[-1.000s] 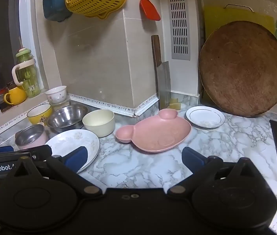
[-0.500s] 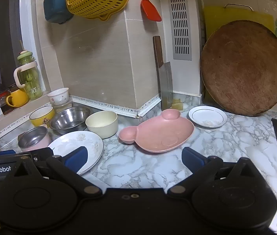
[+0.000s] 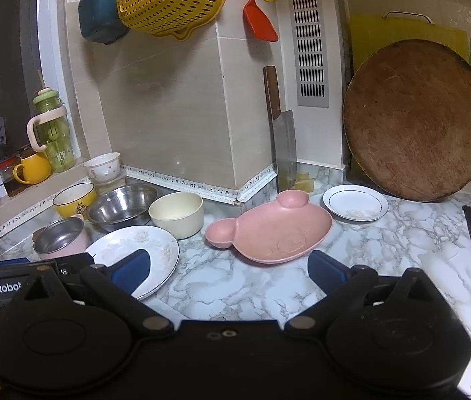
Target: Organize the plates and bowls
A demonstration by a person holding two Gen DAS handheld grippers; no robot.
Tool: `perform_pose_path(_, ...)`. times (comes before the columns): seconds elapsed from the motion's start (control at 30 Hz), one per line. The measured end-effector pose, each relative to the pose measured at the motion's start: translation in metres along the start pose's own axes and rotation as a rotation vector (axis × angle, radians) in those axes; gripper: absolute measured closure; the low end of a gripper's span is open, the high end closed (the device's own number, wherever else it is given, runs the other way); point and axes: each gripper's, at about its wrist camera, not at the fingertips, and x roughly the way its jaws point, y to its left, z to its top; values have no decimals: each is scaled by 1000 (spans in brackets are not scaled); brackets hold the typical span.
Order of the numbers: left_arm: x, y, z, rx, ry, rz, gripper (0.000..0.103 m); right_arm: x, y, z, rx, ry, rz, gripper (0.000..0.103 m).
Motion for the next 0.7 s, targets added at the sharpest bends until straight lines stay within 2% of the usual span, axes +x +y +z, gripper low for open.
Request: perform_pose_path(0.7, -4, -2, 2, 13, -28, -9, 0, -4, 1, 3, -11, -32, -12, 3)
